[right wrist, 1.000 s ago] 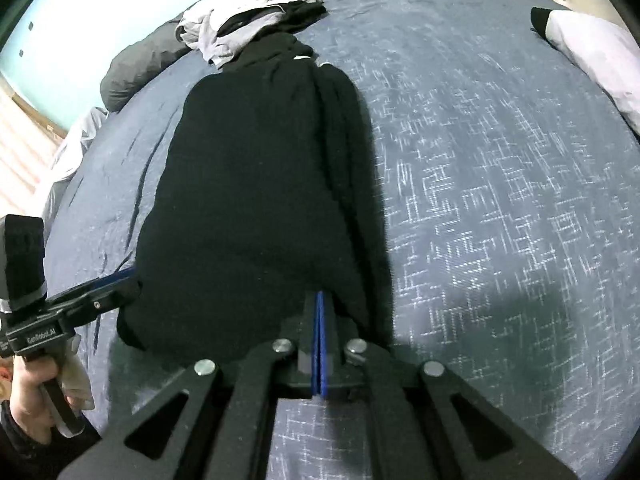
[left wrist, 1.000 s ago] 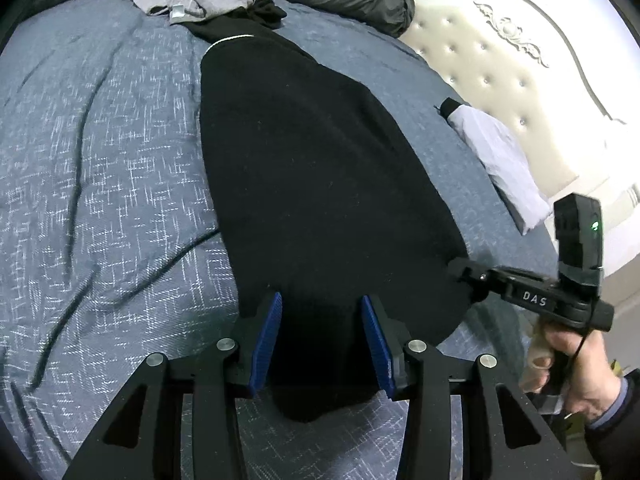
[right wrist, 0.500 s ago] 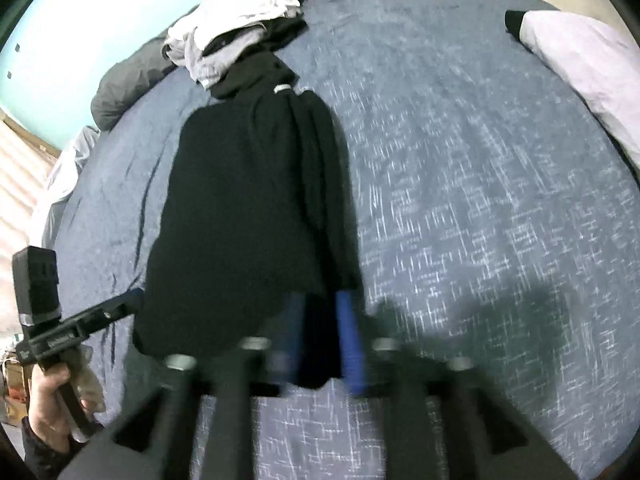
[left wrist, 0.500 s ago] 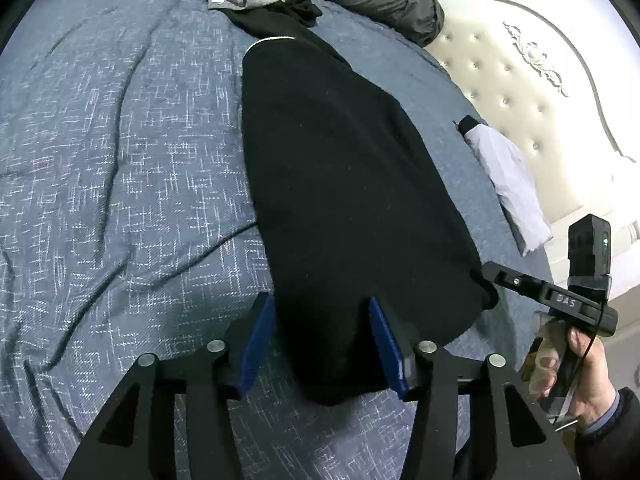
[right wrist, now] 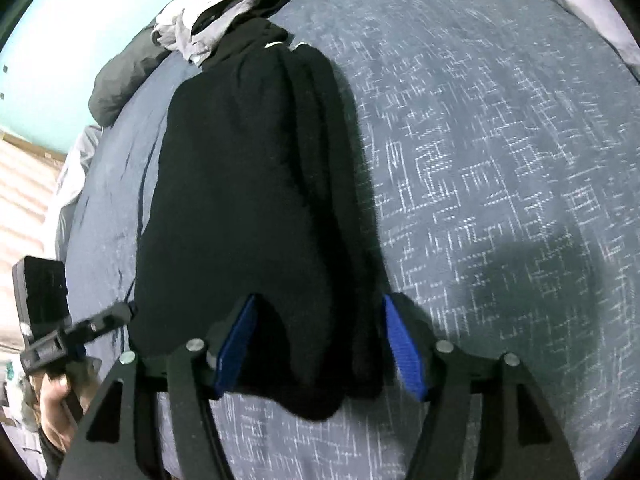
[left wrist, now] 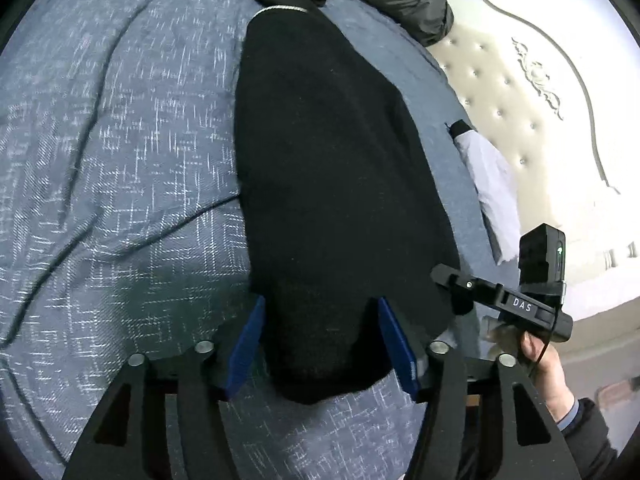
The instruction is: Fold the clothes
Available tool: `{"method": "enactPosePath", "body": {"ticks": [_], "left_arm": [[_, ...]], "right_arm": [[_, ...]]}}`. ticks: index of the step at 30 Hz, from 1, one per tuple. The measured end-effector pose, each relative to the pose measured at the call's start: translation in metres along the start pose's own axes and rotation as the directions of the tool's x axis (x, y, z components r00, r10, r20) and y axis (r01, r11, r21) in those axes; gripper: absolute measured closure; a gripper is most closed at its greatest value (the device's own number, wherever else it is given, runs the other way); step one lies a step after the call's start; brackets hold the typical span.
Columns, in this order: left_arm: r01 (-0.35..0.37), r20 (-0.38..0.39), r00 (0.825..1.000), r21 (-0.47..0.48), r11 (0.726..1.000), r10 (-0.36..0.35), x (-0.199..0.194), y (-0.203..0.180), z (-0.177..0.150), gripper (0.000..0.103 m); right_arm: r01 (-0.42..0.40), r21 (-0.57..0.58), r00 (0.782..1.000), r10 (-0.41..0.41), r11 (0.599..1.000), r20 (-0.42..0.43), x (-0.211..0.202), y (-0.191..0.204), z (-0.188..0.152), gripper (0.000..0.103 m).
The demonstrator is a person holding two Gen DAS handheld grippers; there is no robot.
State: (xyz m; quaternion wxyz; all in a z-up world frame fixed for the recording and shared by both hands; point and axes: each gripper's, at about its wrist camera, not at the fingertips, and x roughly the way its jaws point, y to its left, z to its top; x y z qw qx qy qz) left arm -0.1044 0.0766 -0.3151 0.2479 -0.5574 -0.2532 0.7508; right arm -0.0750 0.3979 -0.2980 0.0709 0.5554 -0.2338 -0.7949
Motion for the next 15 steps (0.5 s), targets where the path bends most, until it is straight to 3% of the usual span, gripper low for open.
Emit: {"method": "enactPosePath", "body": {"ticks": [7, 11, 13, 15], "left_arm": [[0.050, 0.011, 0.999, -0.066, 0.997, -0.049, 0.011, 0.017, 0.002, 0.031], [0.034, 0.019, 0.999, -0.043, 0.998, -0.034, 0.009, 0.012, -0.001, 0.034], [0.029, 0.025, 0.999, -0.032, 0.999, -0.028, 0.004, 0.009, -0.003, 0.035], [0.023, 0.021, 1.000, -0.021, 1.000, -0.022, 0.003, 0.008, -0.004, 0.035]], "right_arm": [[-0.018, -0.025, 1.000, 0.017, 1.000, -0.025, 0.010, 0.007, 0.007, 0.036], [-0.020, -0.051, 1.000, 0.019, 0.999, -0.017, 0.012, 0.007, 0.006, 0.039], [-0.039, -0.051, 0.999, 0.038, 0.998, -0.013, 0.008, 0.006, 0.004, 0.053], [-0.055, -0.053, 0.998, 0.055, 0.997, -0.011, 0.004, 0.006, 0.002, 0.059]]}}
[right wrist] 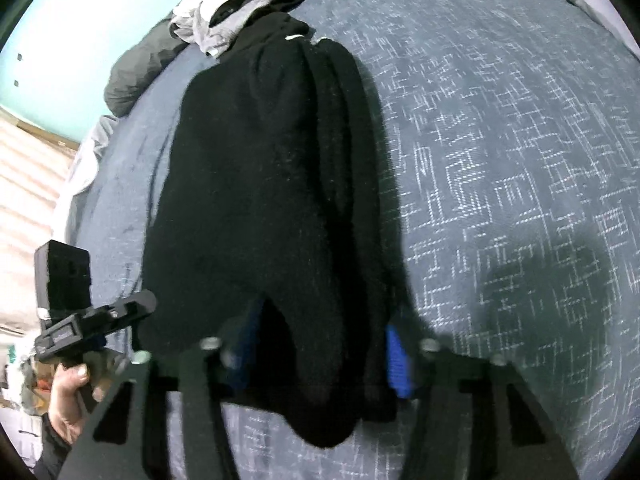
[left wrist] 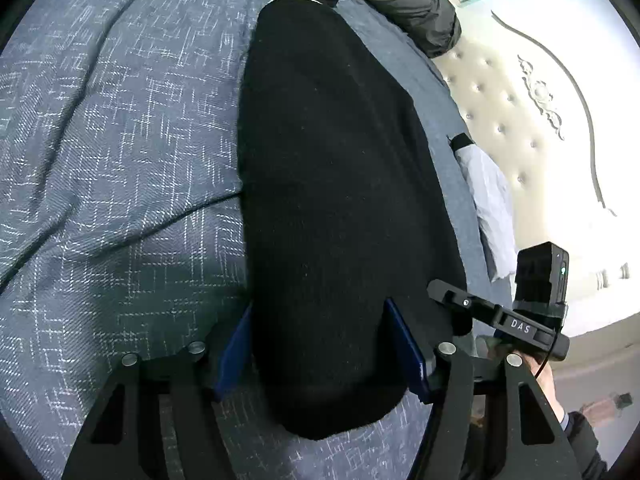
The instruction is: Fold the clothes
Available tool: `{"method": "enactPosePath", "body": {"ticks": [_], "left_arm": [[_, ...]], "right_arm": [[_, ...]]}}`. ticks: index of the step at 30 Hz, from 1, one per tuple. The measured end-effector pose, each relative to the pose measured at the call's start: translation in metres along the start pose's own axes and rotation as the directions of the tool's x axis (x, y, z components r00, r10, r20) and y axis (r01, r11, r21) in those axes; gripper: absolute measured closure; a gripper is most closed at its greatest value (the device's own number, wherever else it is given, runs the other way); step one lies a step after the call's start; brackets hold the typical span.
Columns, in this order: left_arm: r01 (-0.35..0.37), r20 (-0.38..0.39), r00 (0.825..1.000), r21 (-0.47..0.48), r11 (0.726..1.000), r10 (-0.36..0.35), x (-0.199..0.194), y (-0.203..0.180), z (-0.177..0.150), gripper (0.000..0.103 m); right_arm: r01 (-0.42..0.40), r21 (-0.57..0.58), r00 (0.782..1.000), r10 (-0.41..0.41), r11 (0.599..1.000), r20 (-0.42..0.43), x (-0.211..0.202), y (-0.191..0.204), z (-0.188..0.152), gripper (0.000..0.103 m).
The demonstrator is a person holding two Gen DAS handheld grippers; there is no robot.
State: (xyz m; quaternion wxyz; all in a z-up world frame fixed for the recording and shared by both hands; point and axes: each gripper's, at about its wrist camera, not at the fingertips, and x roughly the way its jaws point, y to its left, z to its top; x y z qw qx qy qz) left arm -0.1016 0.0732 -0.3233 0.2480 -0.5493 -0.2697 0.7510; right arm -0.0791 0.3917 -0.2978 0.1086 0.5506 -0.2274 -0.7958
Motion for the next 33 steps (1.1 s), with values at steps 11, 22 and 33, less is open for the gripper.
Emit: {"method": "enactPosePath", "body": {"ticks": [11, 22, 33], "left_arm": [[-0.015, 0.013, 1.000, 0.023, 1.000, 0.014, 0.004, 0.001, -0.002, 0.034], [-0.060, 0.026, 0.998, 0.069, 0.996, 0.058, 0.000, -0.004, -0.009, 0.036], [-0.072, 0.031, 0.997, 0.082, 0.994, 0.070, 0.016, -0.007, -0.006, 0.035]], "right_arm": [[-0.032, -0.011, 0.999, 0.032, 0.999, -0.022, 0.012, -0.003, 0.008, 0.045], [-0.002, -0.069, 1.000, 0.000, 0.998, -0.021, 0.008, 0.008, 0.012, 0.062], [-0.006, -0.072, 0.999, 0.003, 0.997, -0.046, 0.014, 0.005, 0.015, 0.058]]}}
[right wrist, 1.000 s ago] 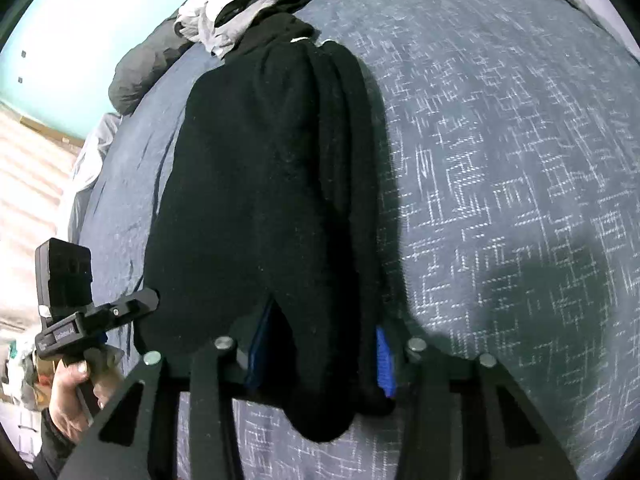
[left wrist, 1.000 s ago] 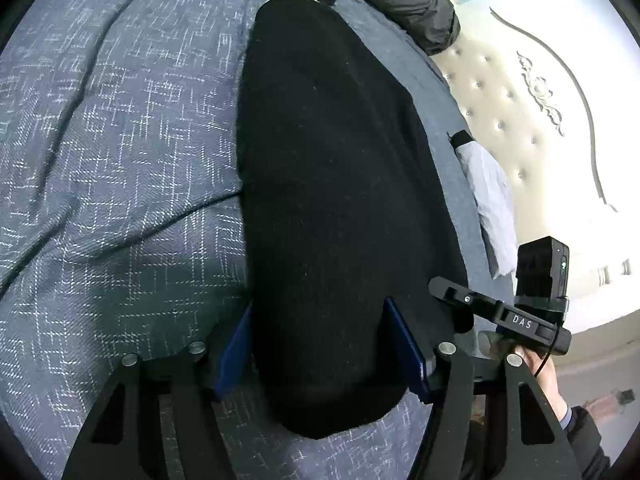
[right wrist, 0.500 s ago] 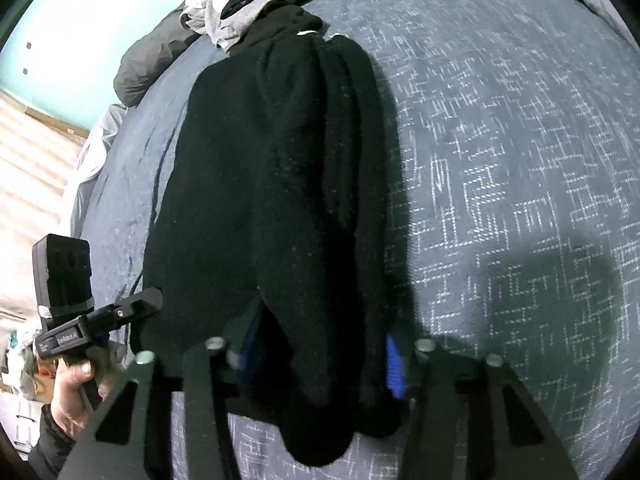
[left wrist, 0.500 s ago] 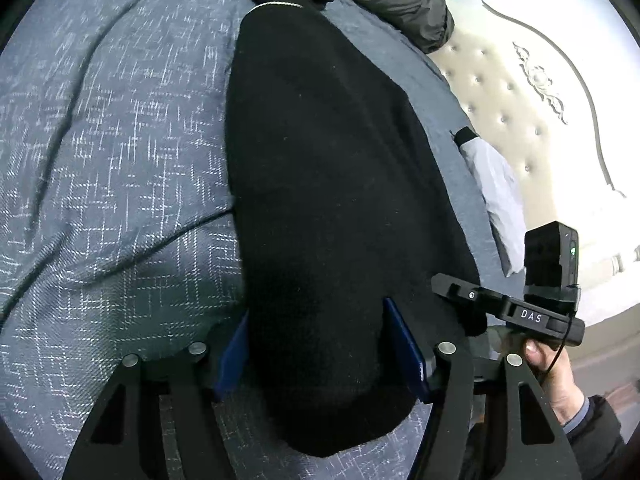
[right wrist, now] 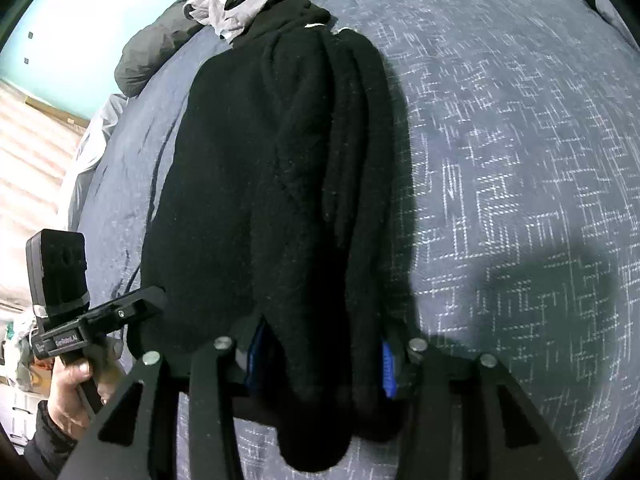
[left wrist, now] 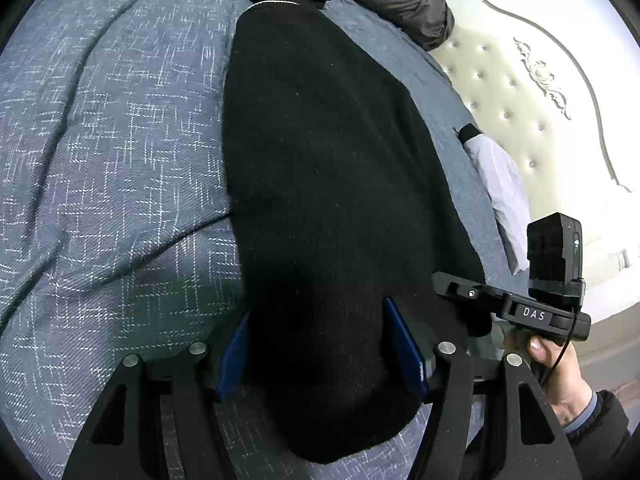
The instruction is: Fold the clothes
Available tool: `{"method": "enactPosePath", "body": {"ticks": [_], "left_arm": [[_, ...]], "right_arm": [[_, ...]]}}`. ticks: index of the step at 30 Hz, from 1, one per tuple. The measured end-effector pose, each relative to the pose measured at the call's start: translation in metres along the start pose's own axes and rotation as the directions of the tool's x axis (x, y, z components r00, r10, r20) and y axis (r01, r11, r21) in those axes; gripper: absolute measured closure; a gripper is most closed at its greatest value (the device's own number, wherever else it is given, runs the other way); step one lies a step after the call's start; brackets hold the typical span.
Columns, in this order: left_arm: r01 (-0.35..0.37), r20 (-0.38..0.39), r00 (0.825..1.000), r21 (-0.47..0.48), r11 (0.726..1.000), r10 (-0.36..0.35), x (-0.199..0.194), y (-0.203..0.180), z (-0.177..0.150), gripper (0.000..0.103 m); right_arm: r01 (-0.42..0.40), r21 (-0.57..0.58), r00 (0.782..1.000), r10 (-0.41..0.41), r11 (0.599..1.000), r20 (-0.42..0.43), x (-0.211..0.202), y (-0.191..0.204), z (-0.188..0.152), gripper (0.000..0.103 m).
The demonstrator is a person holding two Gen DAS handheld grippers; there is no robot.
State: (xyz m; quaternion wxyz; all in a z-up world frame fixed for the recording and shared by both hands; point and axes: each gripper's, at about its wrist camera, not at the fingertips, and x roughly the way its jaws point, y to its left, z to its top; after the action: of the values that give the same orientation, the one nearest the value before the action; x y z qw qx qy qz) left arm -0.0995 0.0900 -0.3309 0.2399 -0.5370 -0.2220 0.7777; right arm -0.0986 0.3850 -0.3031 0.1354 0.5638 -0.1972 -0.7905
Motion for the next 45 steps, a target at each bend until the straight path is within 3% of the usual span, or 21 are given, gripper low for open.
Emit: {"method": "enactPosePath", "body": {"ticks": [4, 11, 16, 34, 45], "left_arm": [[-0.009, 0.007, 1.000, 0.011, 1.000, 0.009, 0.011, 0.000, 0.021, 0.036], [-0.058, 0.048, 0.997, 0.064, 0.996, 0.055, 0.004, -0.015, 0.021, 0.042], [-0.086, 0.081, 0.994, 0.113, 0.990, 0.077, -0.011, -0.023, 0.014, 0.050], [-0.094, 0.181, 0.982, 0.262, 0.961, 0.047, -0.037, -0.139, 0.078, 0.056], [-0.108, 0.218, 0.975, 0.314, 0.943, 0.039, -0.051, -0.191, 0.097, 0.056]], "right_arm": [[0.021, -0.026, 1.000, -0.021, 0.999, 0.006, -0.001, 0.005, -0.001, 0.061], [0.021, -0.065, 1.000, -0.020, 0.998, 0.017, -0.005, 0.010, 0.000, 0.069], [-0.022, -0.082, 0.998, 0.026, 0.996, 0.048, -0.017, 0.010, 0.002, 0.072], [-0.043, -0.182, 0.977, 0.079, 0.982, 0.199, -0.117, 0.018, 0.047, 0.076], [-0.017, -0.219, 0.962, 0.075, 0.976, 0.264, -0.169, 0.018, 0.068, 0.076]]}}
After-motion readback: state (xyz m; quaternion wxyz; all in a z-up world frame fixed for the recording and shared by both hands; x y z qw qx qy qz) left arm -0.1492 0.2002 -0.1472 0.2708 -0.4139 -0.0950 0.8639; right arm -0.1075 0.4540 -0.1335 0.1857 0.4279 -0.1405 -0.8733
